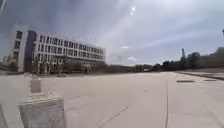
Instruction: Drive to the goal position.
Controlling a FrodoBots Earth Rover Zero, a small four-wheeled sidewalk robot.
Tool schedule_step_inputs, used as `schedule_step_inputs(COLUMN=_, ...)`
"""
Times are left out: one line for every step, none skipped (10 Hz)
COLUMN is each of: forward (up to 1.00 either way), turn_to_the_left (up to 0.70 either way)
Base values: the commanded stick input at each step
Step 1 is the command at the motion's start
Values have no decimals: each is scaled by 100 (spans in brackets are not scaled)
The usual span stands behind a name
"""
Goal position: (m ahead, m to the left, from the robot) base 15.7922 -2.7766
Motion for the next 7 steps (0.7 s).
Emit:
schedule_step_inputs(forward=70, turn_to_the_left=-35)
schedule_step_inputs(forward=70, turn_to_the_left=-26)
schedule_step_inputs(forward=70, turn_to_the_left=-12)
schedule_step_inputs(forward=70, turn_to_the_left=0)
schedule_step_inputs(forward=70, turn_to_the_left=0)
schedule_step_inputs(forward=70, turn_to_the_left=0)
schedule_step_inputs(forward=70, turn_to_the_left=0)
